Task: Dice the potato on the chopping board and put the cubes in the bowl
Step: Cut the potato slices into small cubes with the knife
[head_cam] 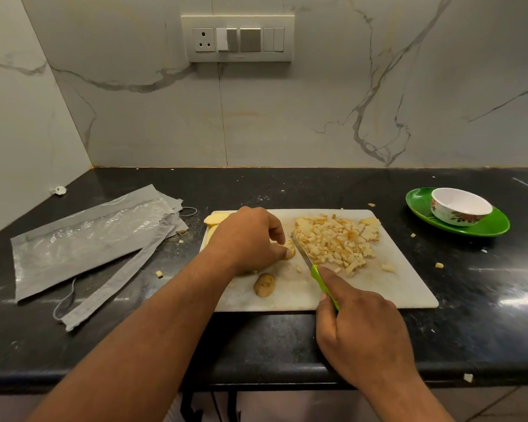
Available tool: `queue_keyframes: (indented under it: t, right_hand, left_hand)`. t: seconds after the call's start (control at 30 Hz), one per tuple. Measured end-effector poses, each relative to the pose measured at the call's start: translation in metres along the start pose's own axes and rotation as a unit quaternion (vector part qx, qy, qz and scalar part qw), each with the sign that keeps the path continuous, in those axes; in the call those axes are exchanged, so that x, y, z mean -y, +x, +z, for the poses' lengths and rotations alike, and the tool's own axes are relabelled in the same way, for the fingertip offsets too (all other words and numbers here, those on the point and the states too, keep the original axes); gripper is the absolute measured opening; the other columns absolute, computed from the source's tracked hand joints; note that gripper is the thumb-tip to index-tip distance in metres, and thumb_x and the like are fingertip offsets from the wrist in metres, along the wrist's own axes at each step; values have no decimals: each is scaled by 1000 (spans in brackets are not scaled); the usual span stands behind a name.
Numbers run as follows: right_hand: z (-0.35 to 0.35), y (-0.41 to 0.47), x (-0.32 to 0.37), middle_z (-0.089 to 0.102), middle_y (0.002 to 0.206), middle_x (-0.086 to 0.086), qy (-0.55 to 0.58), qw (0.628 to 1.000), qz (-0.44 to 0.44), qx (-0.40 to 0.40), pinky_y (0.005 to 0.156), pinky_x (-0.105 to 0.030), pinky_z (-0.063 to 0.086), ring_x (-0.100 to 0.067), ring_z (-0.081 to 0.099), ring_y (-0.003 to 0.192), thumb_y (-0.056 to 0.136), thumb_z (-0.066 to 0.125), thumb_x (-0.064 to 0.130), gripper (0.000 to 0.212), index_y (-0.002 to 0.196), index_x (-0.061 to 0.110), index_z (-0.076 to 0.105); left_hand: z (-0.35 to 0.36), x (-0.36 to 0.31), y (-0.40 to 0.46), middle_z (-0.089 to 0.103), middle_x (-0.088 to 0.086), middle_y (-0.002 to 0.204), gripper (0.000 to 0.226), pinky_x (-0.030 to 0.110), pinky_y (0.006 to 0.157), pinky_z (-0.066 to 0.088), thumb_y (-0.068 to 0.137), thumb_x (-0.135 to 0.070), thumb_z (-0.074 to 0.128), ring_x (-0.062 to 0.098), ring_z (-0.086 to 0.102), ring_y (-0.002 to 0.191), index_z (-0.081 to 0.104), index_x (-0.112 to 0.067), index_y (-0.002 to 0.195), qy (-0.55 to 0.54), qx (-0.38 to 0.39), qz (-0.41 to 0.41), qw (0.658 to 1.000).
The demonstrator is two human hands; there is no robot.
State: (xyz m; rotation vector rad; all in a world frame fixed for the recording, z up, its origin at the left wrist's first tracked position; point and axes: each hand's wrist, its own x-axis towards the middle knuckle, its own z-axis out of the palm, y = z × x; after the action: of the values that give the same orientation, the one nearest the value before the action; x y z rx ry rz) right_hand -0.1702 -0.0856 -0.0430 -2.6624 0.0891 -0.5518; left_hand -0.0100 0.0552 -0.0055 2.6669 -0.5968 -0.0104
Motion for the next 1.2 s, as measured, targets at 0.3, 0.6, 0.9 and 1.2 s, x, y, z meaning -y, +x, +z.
queue_keyframes:
  t: [0.3,0.6,0.9,1.2]
  right_hand:
    - [4,0,-6,65,77,9,-50,998,-32,28,63,-27,40,-10,53,66,100,36,42,53,152,35,38]
    - [1,-3,-1,45,53,13,-40,999,17,20,50,-18,25,-8,43,50,91,55,34,48,139,30,58]
    - [3,7,15,52,71,9,-40,999,-14,1,53,-19,27,-10,46,62,100,38,42,54,153,36,34]
    - [12,14,10,63,96,2,-113,991,-14,76,65,-32,40,-15,54,78,100,29,37,60,158,28,18]
  left_hand:
    - [0,3,3,73,-7,118,26,18,67,45,87,-37,82,8,62,92,80,-30,112,-32,39,-10,999]
    - [2,7,5,77,-14,102,21,17,70,48,88,-35,82,4,63,85,82,-29,108,-27,42,9,999]
    - [5,6,5,76,-13,95,16,23,76,55,86,-34,84,5,65,84,83,-27,101,-37,25,-5,999]
    - [7,2,6,76,-11,96,12,28,82,57,88,-32,82,8,66,89,83,-26,98,-22,23,-16,999]
